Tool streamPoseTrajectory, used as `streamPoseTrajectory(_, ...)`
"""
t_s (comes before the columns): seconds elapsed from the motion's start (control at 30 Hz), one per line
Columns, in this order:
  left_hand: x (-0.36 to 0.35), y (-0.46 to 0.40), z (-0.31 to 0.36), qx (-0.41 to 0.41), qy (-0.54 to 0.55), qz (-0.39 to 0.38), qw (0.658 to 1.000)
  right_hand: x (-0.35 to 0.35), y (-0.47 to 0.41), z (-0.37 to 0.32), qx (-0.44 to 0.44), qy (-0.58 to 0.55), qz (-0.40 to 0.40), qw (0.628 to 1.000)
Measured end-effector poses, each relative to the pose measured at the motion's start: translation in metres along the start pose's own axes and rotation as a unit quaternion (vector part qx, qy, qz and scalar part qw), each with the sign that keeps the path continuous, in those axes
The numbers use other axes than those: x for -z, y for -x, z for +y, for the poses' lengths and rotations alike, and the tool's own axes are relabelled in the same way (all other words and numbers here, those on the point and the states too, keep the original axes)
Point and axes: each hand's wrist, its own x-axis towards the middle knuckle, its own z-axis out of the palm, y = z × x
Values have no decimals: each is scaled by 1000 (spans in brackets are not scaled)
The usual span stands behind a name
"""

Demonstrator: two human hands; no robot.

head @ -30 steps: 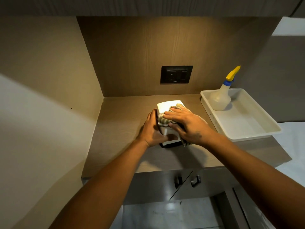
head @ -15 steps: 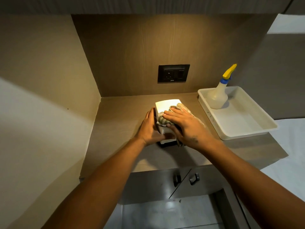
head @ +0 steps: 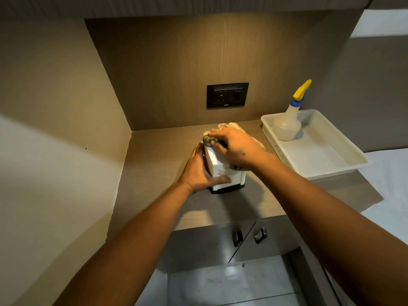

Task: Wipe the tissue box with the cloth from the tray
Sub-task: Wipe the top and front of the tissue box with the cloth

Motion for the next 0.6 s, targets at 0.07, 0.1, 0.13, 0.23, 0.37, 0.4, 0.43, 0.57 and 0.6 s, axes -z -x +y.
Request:
streamPoseTrajectory(0.07, 0, 0, -3, -43, -81, -11, 996, -3, 23, -13, 72, 5, 5, 997)
streamPoseTrajectory(0.1, 1, -1, -3, -44, -90, -18, 995, -6, 38, -15, 91, 0, 7, 996)
streamPoseTrajectory(0.13, -1, -1, -5, -24, -75, -37, 996, -8, 52, -13, 93, -7, 11, 996)
streamPoseTrajectory(0.23, 0, 1, -1, 24, 10, -3, 1000, -2, 65, 11, 30, -24, 16, 999)
streamPoseTrajectory(0.37, 1, 0, 5, 11, 33, -3, 999, 8, 28, 33, -62, -28, 26, 997)
streamPoseTrajectory(0.4, 0, 0, 5, 13, 34, -1, 999, 5, 15, 34, -74, -21, 26, 997)
streamPoseTrajectory(0.43, 1, 1, 4, 15, 37, 0, 999, 2, 3, 32, -84, -19, 21, 996)
streamPoseTrajectory(0.57, 0, 1, 3, 20, 37, -6, 999, -7, -16, 22, -70, -1, 0, 998)
streamPoseTrajectory(0.6, -1, 0, 2, 21, 37, -6, 999, -8, -11, 19, -51, 4, 3, 999)
